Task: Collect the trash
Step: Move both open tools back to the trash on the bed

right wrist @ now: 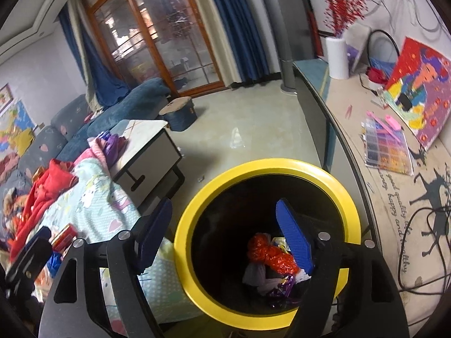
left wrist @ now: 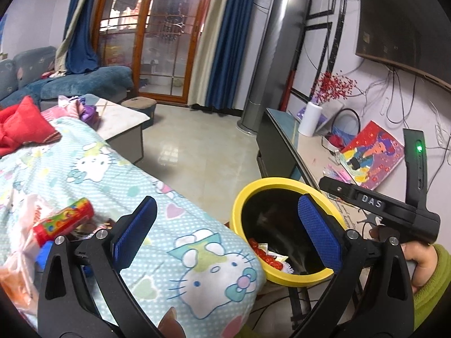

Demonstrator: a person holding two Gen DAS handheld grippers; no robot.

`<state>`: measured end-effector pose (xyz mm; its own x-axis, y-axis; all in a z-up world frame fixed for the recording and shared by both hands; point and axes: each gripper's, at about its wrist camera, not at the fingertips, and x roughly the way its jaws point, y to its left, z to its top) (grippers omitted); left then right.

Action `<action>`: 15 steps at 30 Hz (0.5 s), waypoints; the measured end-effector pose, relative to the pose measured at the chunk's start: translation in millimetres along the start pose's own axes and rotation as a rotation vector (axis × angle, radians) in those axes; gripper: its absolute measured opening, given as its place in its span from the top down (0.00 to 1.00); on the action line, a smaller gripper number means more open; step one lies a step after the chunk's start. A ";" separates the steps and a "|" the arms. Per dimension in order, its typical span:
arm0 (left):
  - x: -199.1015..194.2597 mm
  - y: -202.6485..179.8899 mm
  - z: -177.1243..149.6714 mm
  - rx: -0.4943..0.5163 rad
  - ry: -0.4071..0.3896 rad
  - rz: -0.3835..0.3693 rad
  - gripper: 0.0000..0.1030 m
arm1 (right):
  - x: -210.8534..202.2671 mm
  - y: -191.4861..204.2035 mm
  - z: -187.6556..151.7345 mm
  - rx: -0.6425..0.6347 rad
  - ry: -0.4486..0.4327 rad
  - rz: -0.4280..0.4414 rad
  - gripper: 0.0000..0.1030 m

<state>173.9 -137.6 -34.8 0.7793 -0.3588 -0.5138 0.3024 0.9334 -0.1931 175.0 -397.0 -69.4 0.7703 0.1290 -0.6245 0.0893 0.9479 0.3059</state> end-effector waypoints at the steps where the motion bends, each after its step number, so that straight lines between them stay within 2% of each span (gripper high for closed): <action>1: -2.2 3.0 0.3 -0.006 -0.004 0.006 0.11 | -2.0 4.5 -0.2 -0.012 -0.005 0.004 0.28; 15: -38.0 41.4 2.5 -0.073 -0.075 0.076 0.11 | -20.0 64.0 -11.7 -0.162 -0.018 0.065 0.28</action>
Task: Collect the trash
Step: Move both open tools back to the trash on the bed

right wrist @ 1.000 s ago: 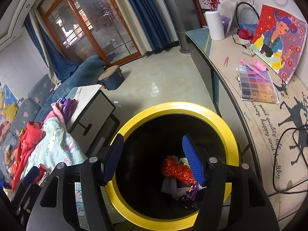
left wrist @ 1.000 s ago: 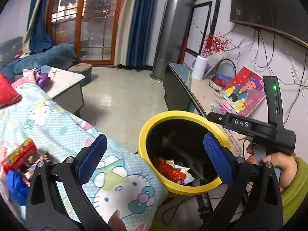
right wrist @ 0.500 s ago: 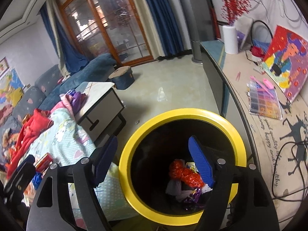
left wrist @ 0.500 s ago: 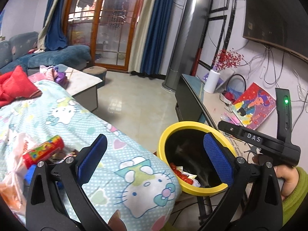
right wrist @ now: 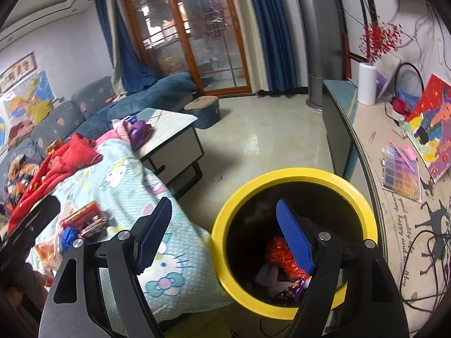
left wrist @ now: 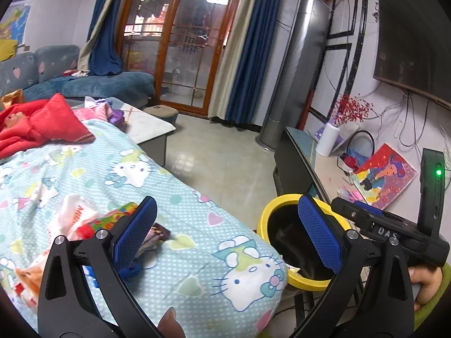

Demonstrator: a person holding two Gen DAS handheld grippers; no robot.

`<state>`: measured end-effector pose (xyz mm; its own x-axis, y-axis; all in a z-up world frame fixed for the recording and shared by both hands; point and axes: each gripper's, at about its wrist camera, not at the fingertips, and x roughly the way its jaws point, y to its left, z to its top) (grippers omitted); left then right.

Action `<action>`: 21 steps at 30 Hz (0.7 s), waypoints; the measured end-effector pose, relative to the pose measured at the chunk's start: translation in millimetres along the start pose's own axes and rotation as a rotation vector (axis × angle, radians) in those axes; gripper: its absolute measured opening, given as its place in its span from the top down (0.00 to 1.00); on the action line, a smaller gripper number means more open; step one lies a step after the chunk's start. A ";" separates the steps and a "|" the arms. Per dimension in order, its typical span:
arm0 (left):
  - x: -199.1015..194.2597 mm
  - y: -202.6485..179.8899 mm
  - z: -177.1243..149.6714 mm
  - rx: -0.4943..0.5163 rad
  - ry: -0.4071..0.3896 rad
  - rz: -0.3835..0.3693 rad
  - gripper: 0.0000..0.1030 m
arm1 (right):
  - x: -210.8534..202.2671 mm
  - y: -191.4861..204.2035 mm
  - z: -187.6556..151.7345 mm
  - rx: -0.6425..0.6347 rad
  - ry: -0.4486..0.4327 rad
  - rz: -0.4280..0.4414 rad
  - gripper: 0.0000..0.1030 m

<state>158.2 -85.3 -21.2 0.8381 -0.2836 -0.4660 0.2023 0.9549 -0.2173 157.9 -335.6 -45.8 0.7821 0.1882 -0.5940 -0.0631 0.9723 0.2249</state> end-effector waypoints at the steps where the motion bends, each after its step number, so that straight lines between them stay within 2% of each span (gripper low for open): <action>1: -2.1 3.2 0.6 -0.005 -0.005 0.006 0.11 | -1.0 3.1 -0.9 -0.007 0.000 0.004 0.28; 12: -26.7 38.8 8.1 -0.054 -0.056 0.072 0.11 | -8.8 53.7 -13.4 -0.121 -0.016 0.055 0.28; 21: -43.8 67.1 6.8 -0.099 -0.077 0.123 0.11 | -10.2 99.1 -27.6 -0.232 0.010 0.115 0.28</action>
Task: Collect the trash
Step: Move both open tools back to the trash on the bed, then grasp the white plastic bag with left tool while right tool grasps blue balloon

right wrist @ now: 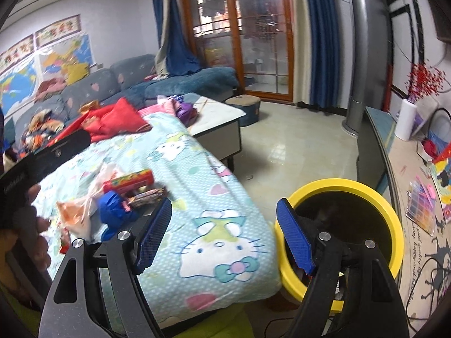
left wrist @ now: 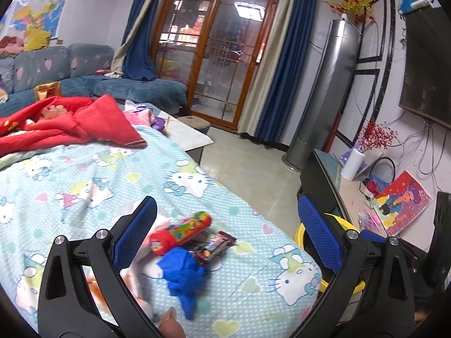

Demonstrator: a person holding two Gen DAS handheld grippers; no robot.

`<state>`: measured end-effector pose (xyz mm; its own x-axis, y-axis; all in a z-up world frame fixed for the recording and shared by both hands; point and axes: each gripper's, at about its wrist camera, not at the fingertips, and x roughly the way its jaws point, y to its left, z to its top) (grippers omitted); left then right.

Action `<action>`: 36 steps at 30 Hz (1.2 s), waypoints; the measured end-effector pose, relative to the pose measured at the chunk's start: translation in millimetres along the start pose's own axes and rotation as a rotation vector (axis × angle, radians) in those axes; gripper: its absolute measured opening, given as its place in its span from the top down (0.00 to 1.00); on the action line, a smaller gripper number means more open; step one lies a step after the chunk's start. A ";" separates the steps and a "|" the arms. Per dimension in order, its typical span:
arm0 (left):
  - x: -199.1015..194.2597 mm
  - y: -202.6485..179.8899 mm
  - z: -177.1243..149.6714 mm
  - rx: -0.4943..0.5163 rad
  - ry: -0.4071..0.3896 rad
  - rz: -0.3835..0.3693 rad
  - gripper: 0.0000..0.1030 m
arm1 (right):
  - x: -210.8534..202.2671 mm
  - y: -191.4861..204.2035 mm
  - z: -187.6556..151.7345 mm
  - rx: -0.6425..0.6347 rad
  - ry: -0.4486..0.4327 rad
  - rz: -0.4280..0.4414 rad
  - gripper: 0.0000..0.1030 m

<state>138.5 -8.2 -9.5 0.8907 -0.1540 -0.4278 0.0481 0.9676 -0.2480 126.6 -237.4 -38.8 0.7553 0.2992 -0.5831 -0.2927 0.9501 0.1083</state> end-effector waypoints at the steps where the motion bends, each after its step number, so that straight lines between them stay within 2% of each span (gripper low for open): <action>1: -1.6 3.6 0.1 -0.007 -0.002 0.006 0.11 | 0.5 3.3 -1.2 -0.007 0.005 0.005 0.28; 17: -15.9 53.3 4.8 -0.089 -0.004 0.093 0.11 | 9.9 55.1 -8.8 -0.105 0.048 0.083 0.28; 25: -13.8 82.9 0.7 -0.115 0.067 0.161 0.11 | 21.7 85.3 -14.4 -0.158 0.087 0.148 0.28; 32: -10.8 107.3 -8.4 -0.159 0.125 0.163 0.11 | 34.0 108.3 -17.5 -0.198 0.119 0.205 0.28; 36: -6.5 119.6 -14.9 -0.193 0.166 0.142 0.13 | 45.2 119.7 -17.7 -0.200 0.149 0.247 0.37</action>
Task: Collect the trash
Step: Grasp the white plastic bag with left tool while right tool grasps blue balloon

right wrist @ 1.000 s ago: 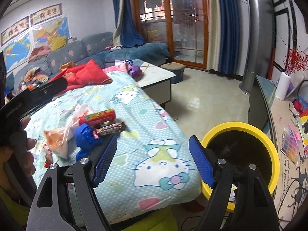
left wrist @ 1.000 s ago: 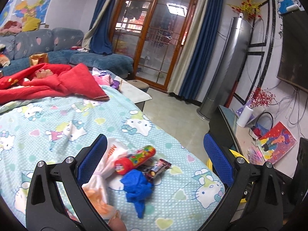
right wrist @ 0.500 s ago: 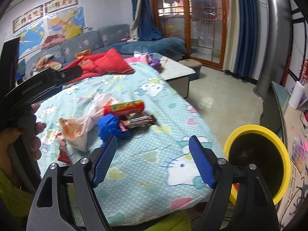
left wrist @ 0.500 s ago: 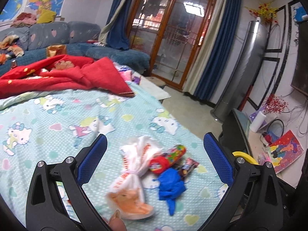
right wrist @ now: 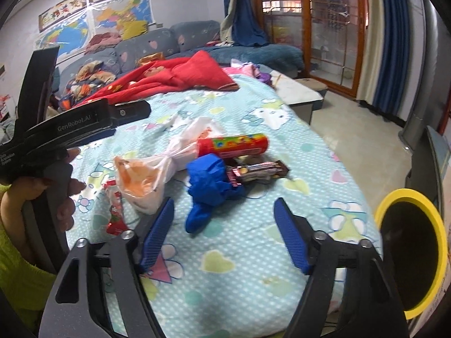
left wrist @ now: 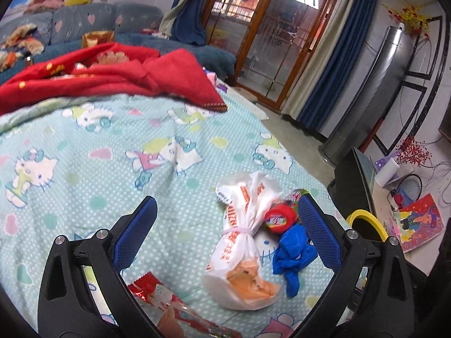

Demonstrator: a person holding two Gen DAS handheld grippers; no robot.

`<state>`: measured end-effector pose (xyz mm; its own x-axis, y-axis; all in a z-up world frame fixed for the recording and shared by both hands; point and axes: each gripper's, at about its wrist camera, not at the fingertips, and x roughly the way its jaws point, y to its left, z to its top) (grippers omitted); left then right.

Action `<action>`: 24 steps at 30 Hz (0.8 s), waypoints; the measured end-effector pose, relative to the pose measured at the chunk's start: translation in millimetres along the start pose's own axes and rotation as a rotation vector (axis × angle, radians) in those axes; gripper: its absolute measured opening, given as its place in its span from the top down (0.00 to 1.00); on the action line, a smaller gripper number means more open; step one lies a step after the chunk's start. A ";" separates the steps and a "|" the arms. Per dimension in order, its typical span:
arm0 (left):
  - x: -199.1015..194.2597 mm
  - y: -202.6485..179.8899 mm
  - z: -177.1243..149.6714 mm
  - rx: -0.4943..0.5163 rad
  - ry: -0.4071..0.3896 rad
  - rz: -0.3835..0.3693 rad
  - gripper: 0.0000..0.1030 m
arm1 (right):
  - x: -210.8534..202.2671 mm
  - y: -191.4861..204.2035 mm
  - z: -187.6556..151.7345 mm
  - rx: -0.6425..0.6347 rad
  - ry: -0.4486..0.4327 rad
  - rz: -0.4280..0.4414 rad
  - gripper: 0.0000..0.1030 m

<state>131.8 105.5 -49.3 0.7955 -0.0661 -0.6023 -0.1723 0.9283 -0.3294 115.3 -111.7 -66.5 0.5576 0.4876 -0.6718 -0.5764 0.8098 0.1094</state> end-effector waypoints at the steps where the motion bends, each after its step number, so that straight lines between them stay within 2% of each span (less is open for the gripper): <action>1: 1.9 1.4 -0.9 -0.003 0.010 -0.005 0.15 | 3.2 1.2 0.8 -0.001 0.006 0.005 0.38; 6: 13.3 8.9 -7.7 -0.031 0.085 -0.047 0.27 | 22.0 9.2 4.2 -0.009 0.035 0.025 0.51; 11: 18.1 9.9 -17.6 -0.040 0.141 -0.098 0.32 | 34.7 11.0 6.4 -0.010 0.047 0.035 0.59; 13: 20.4 10.1 -22.9 -0.036 0.162 -0.102 0.39 | 38.8 9.8 6.4 -0.007 0.052 0.037 0.64; 15: 22.1 9.9 -26.4 -0.032 0.177 -0.105 0.41 | 41.7 7.7 5.8 0.001 0.057 0.041 0.75; 16: 23.2 10.1 -28.0 -0.033 0.185 -0.109 0.43 | 42.6 6.1 5.0 0.005 0.060 0.046 0.77; 18: 25.6 9.9 -30.3 -0.033 0.198 -0.115 0.50 | 42.1 1.8 3.0 0.014 0.066 0.057 0.86; 19: 26.6 9.7 -31.3 -0.032 0.203 -0.117 0.53 | 41.5 0.2 2.1 0.020 0.069 0.064 0.88; 21: 28.8 9.6 -33.4 -0.030 0.216 -0.121 0.64 | 38.7 -4.6 0.7 0.037 0.071 0.078 0.91; 24: 29.8 9.2 -34.8 -0.023 0.220 -0.128 0.68 | 34.9 -6.9 0.8 0.046 0.070 0.093 0.93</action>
<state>133.7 99.4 -95.6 0.6663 -0.2633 -0.6977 -0.0934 0.8988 -0.4283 139.2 -100.0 -90.1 0.4592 0.5386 -0.7064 -0.5950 0.7770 0.2057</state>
